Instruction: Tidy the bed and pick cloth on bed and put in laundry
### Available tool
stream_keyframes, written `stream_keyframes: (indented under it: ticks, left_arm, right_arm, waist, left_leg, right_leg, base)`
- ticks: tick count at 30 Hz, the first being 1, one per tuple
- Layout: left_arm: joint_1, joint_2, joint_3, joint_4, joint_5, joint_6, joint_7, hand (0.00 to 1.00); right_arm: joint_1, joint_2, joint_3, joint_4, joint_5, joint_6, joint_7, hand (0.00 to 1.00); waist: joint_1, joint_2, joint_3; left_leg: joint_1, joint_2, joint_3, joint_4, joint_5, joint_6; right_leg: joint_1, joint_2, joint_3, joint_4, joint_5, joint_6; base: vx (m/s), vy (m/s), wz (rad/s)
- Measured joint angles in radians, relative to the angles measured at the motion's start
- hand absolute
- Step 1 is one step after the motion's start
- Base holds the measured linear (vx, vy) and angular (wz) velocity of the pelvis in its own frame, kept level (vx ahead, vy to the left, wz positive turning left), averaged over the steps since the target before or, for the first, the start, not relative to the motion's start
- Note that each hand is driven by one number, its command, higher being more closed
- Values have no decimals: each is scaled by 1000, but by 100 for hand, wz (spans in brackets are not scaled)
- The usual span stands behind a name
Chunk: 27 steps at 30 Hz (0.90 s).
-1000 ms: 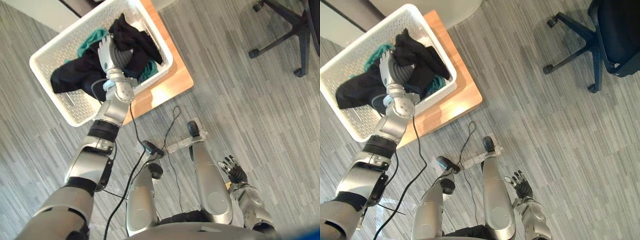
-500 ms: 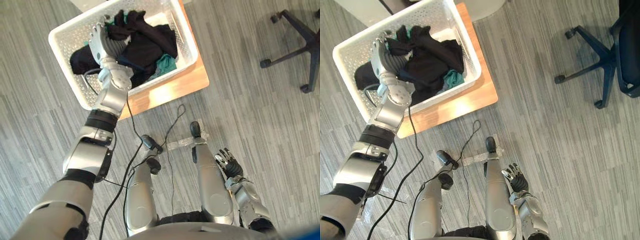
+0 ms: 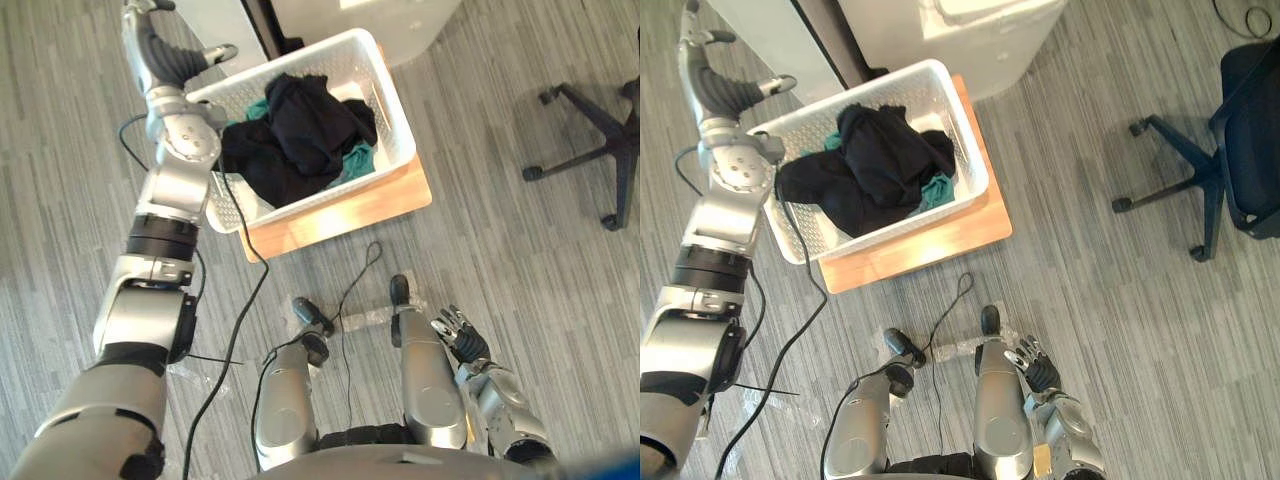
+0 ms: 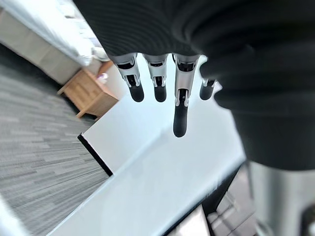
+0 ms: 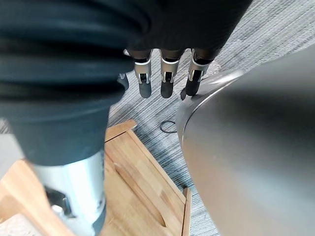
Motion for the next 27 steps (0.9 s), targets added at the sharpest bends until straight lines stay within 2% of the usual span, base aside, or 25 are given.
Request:
stream_keyframes:
  ticks: [3, 6, 9, 13, 15, 17, 19, 21, 27]
  left_arm:
    - [107, 20, 58, 1, -105, -46, -56, 0]
    - [226, 24, 123, 6, -158, -94, -119, 0]
    - [376, 26, 211, 7, -244, -141, -200, 0]
    - [622, 6, 266, 8, -332, -204, -302, 0]
    - [718, -46, 294, 23, -377, -217, -348, 0]
    - [810, -101, 301, 61, -427, -224, -392, 0]
    - [889, -170, 291, 109, -403, -224, -414, 0]
    - [987, -256, 259, 170, -290, -230, -412, 0]
    - [1129, -376, 246, 387, -260, -202, -459, 0]
  right_arm:
    - [0, -1, -8, 94, -37, 4, 2, 0]
    - [7, -4, -45, 168, -53, 13, 6, 0]
    - [24, -17, -73, 218, -55, 17, 23, 0]
    - [70, -38, -93, 272, -73, 29, 39, 0]
    - [86, -45, -119, 293, -91, 38, 44, 0]
    - [88, -49, -127, 304, -122, 38, 50, 0]
    - [89, -48, -135, 307, -157, 36, 72, 0]
    - [96, -48, -140, 314, -202, 26, 90, 0]
    - [111, -41, -163, 358, -230, -23, 98, 0]
  waist:
    - [-1, 4, -73]
    - [-1, 8, -102]
    - [4, 14, -179]
    - [38, 28, -279]
    - [54, 32, -317]
    - [58, 34, -337]
    - [72, 27, -343]
    - [91, 11, -352]
    - [106, -7, -386]
  left_leg:
    - [18, -9, -9, -30, 14, -7]
    - [91, -14, -50, -57, 26, -17]
    - [139, -33, -82, -109, 45, -26]
    - [230, -50, -118, -179, 59, -40]
    - [264, -61, -136, -220, 76, -42]
    - [284, -69, -158, -252, 93, -42]
    - [287, -76, -171, -253, 96, -37]
    - [286, -84, -187, -258, 103, -29]
    - [310, -92, -224, -259, 109, -25]
  right_leg:
    - [45, 0, -29, -53, 0, 0]
    - [161, 3, -73, -106, 0, 0]
    - [243, 3, -114, -168, 0, 0]
    - [370, 12, -163, -245, 3, 6]
    - [406, 15, -174, -264, 4, 7]
    - [430, 17, -197, -275, 4, 7]
    - [439, 16, -211, -282, 4, 8]
    - [449, 17, -220, -293, -2, 16]
    - [495, 12, -242, -297, -21, 24]
  base:
    - [106, -16, 16]
    - [93, -35, 35]
    - [75, -14, 35]
    - [72, -7, 29]
    - [14, 1, 24]
    - [-21, 7, 32]
    - [-77, 6, 20]
    - [-91, -12, 16]
    - [-48, 3, 18]
